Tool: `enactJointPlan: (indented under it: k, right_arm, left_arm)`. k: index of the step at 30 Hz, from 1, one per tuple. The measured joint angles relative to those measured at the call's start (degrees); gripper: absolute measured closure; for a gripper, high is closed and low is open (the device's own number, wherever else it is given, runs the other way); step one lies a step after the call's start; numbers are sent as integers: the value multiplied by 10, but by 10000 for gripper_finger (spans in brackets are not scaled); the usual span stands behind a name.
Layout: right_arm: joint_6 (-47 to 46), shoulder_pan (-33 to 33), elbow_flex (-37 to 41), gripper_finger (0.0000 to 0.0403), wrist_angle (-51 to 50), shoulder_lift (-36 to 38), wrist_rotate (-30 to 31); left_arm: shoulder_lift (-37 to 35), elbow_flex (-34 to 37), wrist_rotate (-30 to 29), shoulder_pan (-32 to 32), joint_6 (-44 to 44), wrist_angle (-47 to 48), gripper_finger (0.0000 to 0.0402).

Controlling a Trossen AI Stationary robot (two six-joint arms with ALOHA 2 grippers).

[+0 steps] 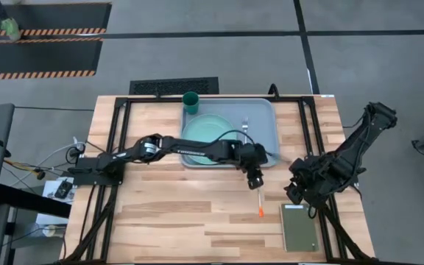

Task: Pick and place plate/cup/fork/spoon on tray
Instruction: Put the orange spoon on the gray tray to the right of the orange fork

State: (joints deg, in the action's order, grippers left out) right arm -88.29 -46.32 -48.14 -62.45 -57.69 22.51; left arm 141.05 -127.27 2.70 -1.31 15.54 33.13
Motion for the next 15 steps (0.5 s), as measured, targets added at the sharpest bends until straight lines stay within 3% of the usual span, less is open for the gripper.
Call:
enactJointPlan:
  k: [5, 11, 15]
  right_arm:
    - [-46, -46, 0, 143, 2, 0, -47]
    - [-110, -100, 0, 143, -12, -1, -45]
    - [-118, -107, 0, 143, -19, -1, -34]
  left_arm:
    - [17, 1, 73, 13, -33, -1, 246]
    - [26, 1, 27, 6, -64, -15, 246]
    - [36, -2, 39, 4, -69, -24, 249]
